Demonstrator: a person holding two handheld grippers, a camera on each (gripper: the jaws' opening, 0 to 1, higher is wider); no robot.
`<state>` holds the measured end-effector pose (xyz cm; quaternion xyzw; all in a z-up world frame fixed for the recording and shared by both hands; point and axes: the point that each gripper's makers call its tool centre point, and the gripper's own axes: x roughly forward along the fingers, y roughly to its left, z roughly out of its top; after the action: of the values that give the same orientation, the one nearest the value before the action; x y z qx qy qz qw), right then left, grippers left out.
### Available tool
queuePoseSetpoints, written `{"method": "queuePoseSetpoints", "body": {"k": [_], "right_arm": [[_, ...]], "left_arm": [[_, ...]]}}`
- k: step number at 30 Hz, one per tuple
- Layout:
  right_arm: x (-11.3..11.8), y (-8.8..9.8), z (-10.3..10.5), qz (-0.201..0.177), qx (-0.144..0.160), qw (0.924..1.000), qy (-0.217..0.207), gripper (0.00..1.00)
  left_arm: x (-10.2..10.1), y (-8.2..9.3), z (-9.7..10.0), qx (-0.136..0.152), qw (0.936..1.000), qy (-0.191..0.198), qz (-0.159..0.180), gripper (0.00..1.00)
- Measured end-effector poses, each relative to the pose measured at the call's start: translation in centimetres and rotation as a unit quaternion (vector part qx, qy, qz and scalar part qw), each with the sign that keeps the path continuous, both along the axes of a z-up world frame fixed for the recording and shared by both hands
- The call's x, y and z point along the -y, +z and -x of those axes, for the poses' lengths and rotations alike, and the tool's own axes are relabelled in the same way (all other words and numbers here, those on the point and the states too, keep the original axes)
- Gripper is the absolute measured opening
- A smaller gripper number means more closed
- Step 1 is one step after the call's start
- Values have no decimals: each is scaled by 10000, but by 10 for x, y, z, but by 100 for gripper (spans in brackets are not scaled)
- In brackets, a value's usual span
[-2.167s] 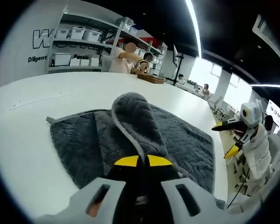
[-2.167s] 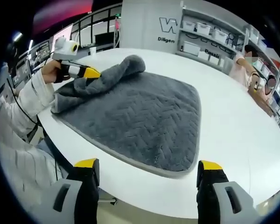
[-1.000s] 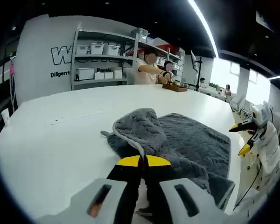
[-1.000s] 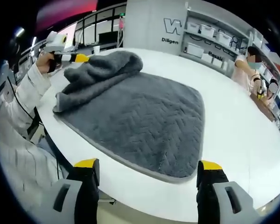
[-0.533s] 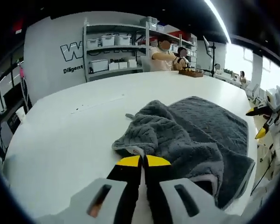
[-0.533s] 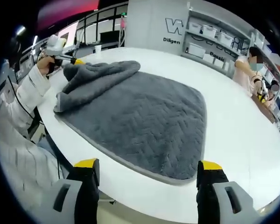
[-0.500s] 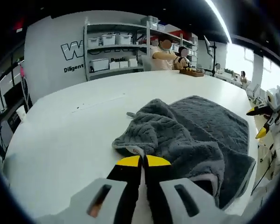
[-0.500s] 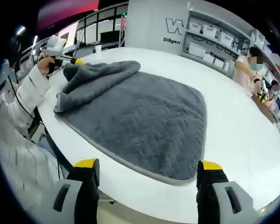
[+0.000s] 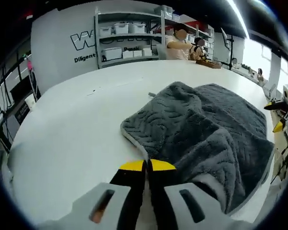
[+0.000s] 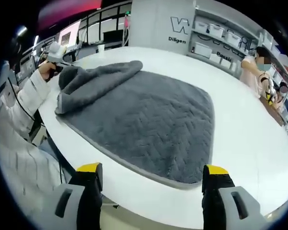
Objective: Open the folded towel by lifting each exposed corner and separating the folded layers until the towel lies flat within the target outline without major curled edges
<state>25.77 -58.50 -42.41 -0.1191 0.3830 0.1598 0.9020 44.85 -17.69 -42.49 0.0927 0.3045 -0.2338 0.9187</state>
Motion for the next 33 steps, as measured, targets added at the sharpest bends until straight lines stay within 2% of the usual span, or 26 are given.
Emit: {"method": "queuePoseSetpoints", "body": {"k": [25, 33], "right_arm": [[-18, -2, -10, 28, -75, 9998, 196, 84], [-20, -2, -11, 27, -84, 9997, 211, 85]], "left_arm": [[-60, -5, 3, -60, 9991, 405, -142, 2], [-66, -4, 4, -59, 9988, 433, -198, 2]]}}
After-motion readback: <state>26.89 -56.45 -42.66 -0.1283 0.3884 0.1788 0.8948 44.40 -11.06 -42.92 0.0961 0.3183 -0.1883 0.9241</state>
